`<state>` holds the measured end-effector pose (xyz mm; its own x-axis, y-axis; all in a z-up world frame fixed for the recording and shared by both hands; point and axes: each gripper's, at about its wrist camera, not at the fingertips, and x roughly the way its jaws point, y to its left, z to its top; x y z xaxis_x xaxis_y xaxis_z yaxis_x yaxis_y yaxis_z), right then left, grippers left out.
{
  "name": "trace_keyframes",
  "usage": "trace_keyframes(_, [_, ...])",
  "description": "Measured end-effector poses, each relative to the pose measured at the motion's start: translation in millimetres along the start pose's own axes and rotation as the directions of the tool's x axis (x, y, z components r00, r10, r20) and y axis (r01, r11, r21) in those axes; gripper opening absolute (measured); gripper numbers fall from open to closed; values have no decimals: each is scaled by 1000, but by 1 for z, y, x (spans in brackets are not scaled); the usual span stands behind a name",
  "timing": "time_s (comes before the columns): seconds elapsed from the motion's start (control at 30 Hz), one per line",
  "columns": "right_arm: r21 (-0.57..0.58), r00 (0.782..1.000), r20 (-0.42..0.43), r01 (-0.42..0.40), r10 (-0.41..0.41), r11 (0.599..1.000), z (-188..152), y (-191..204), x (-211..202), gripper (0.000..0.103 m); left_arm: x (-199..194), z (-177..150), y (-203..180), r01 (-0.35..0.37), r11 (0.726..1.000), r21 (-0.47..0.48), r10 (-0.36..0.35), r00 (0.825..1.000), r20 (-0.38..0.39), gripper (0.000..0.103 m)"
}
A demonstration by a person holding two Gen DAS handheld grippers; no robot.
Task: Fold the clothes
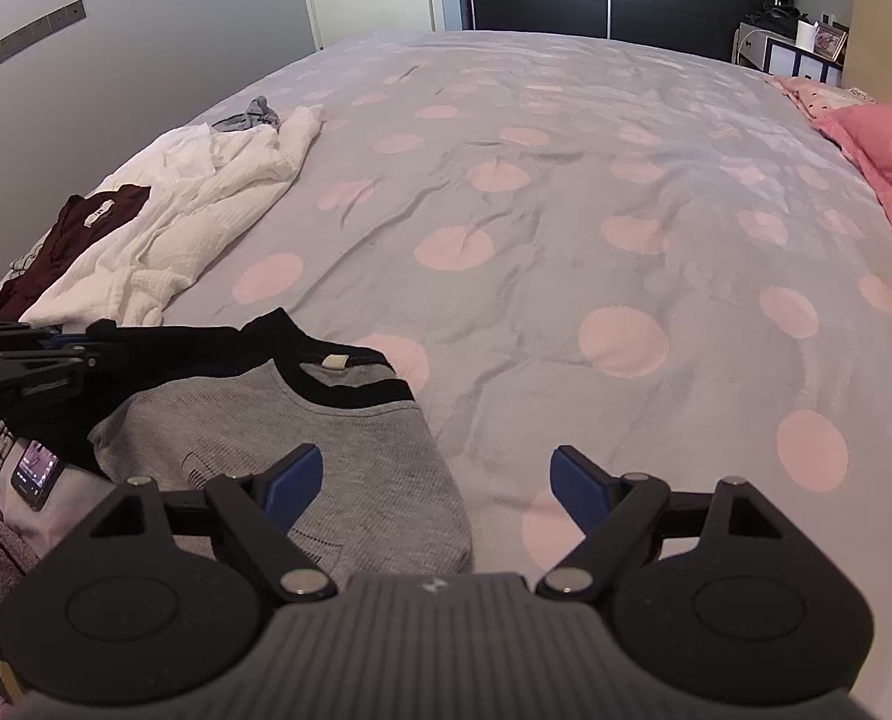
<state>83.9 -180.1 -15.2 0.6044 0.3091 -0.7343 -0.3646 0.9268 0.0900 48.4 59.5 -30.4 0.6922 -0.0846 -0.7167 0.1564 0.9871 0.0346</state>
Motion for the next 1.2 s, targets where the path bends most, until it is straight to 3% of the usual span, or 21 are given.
trace_keyframes(0.07, [5, 1000, 4, 9, -9, 1000, 1, -2, -1, 85, -11, 3, -21, 101, 995, 20, -102, 995, 8, 12])
trace_keyframes(0.17, [27, 999, 18, 28, -29, 999, 3, -7, -3, 85, -26, 1, -53, 236, 970, 62, -236, 972, 0, 12])
trace_keyframes(0.37, [92, 997, 40, 55, -59, 994, 5, -24, -12, 85, -47, -19, -111, 451, 876, 172, -444, 893, -77, 12])
trace_keyframes(0.53, [109, 998, 21, 48, -51, 993, 1, -28, -12, 85, -43, -48, -152, 565, 782, 263, -523, 824, -216, 13])
trace_keyframes(0.7, [91, 999, 8, 35, -35, 995, -5, -25, -13, 85, -32, -58, -158, 619, 750, 232, -555, 781, -287, 14])
trace_keyframes(0.87, [87, 999, -14, 34, -33, 996, -13, -25, -12, 85, -44, -53, -147, 594, 758, 268, -549, 804, -229, 45])
trace_keyframes(1.03, [164, 997, -76, -6, 18, 987, -29, -38, -3, 84, -41, -39, -121, 546, 799, 252, -518, 838, -173, 45])
trace_keyframes(1.2, [249, 982, -157, -67, 108, 966, -51, -43, 18, 69, -16, -25, -95, 414, 884, 219, -392, 910, -137, 45])
